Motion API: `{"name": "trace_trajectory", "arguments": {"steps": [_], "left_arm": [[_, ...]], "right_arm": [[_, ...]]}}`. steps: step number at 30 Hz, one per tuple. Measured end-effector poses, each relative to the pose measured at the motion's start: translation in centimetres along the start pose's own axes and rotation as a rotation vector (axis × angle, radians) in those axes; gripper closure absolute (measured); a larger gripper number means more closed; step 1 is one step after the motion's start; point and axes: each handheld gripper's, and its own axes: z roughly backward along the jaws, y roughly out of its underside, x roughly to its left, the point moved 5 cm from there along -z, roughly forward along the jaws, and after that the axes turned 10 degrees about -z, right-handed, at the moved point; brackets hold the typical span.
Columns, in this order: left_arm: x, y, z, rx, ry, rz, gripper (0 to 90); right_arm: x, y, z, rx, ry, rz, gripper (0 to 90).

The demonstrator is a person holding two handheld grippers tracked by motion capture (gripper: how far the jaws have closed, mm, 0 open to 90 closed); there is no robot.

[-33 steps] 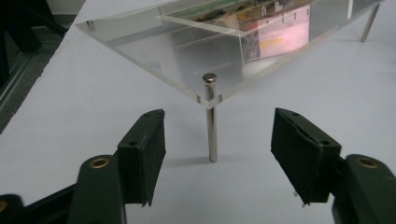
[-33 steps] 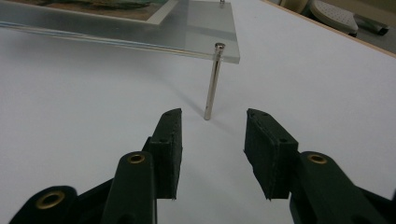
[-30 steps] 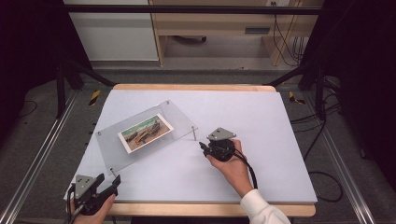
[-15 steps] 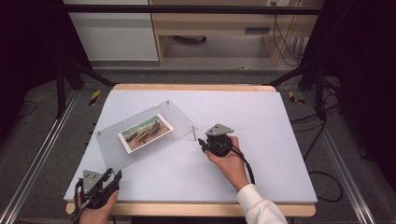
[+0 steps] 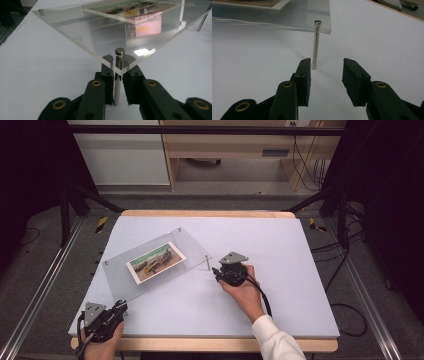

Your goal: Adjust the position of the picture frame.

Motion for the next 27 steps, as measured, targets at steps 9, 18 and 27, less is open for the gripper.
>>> {"name": "trace_trajectory", "arguments": {"steps": [9,18,27], "left_arm": [[0.3,-0.3,0.3,-0.025,0.025,0.036,84.1],[0.6,-0.6,0.5,-0.048,0.051,0.079,83.7],[0.7,-0.9,0.7,-0.064,0.061,0.083,83.8]], "right_arm": [[0.1,0.0,-0.4,0.002,-0.011,-0.006,60.5],[0.8,-0.6,-1.3,-0.011,-0.045,-0.021,61.3],[0.8,-1.8,-3.4,-0.029,-0.063,-0.073,65.0]]}}
